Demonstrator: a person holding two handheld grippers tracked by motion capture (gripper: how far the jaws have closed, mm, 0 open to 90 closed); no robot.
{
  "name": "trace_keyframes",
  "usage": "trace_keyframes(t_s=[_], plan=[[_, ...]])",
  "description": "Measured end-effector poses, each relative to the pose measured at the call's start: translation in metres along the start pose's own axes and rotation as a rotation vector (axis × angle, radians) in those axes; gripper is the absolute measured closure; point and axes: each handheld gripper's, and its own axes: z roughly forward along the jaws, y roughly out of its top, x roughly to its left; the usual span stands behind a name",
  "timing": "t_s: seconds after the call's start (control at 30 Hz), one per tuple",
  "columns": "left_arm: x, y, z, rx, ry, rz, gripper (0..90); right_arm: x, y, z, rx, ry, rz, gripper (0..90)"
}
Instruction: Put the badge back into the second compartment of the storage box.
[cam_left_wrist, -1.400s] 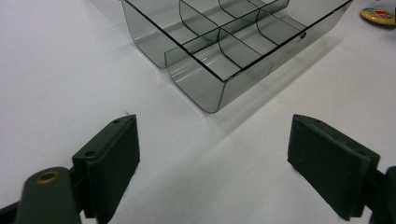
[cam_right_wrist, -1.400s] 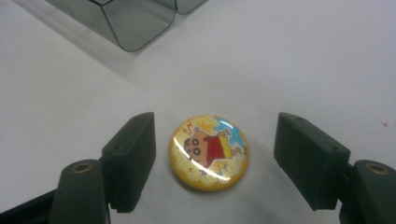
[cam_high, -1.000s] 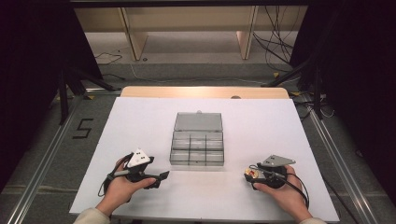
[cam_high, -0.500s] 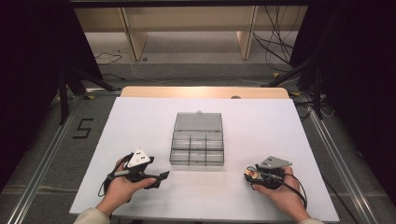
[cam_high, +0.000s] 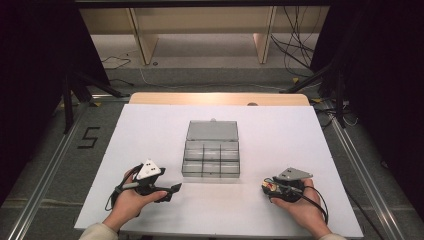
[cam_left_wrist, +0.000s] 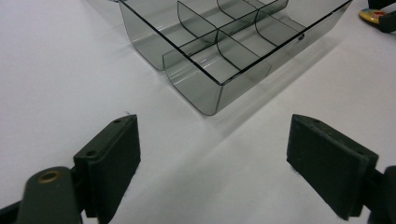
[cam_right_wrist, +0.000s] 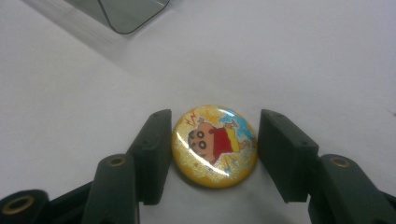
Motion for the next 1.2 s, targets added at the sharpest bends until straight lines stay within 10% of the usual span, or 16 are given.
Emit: trace_keyframes(t_s=[1.1, 1.2], plan=[[0.0003, 0.0005, -0.0006, -0.003, -0.001, 0.001, 18.0, -0.0028, 0.0011, -0.0019, -0.025, 0.011, 0.054, 48.2], [0.0006, 0.0001, -0.0006, -0.001, 0.000, 0.001, 18.1, -0.0028, 0.0045, -0.0076, -0.106, 0.040, 0.077, 70.0]])
